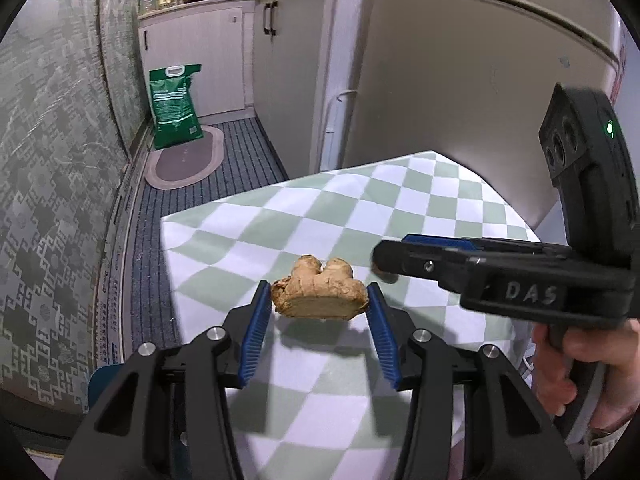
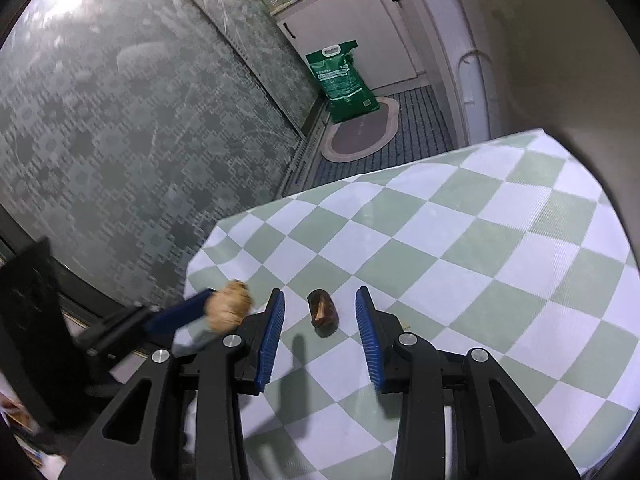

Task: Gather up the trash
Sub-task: 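Grasp the ginger root with the left tool while the right tool grasps the brown nut, then carry the ginger root and brown nut over the teal bin with both tools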

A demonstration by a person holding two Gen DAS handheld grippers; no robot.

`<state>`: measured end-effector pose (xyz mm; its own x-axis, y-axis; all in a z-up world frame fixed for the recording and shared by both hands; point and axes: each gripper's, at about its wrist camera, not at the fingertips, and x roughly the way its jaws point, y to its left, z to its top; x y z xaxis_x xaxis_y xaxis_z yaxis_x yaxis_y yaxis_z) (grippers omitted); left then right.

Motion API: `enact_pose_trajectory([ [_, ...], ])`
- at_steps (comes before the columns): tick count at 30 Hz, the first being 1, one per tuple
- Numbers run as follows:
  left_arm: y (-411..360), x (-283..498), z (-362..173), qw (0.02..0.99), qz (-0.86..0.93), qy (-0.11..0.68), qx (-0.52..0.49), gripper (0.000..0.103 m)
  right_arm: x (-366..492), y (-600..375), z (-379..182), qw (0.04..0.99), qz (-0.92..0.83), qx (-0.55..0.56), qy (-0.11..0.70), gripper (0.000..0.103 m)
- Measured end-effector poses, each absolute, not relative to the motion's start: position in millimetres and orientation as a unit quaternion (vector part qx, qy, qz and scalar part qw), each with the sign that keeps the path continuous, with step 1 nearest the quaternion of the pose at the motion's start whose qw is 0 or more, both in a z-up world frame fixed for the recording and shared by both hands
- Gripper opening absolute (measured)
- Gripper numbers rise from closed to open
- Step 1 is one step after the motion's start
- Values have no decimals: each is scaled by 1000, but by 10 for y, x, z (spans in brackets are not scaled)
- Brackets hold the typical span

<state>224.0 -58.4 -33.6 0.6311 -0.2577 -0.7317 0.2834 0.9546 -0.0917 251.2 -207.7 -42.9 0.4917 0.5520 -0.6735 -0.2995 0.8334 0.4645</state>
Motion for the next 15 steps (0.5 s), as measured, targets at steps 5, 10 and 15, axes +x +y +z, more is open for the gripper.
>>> enact_pose_trajectory([
  [5, -310, 2185, -238, 907, -137, 398, -6, 50, 2446, -1811, -382, 877, 215, 41, 428, 37],
  [10, -8, 2099, -125, 912, -126, 390, -32, 50, 2415, -1661, -402, 889, 186, -29, 418, 37],
  [15, 299, 2005, -38, 915, -115, 384, -50, 50, 2374, -1556, -432, 890, 172, -84, 413, 37],
])
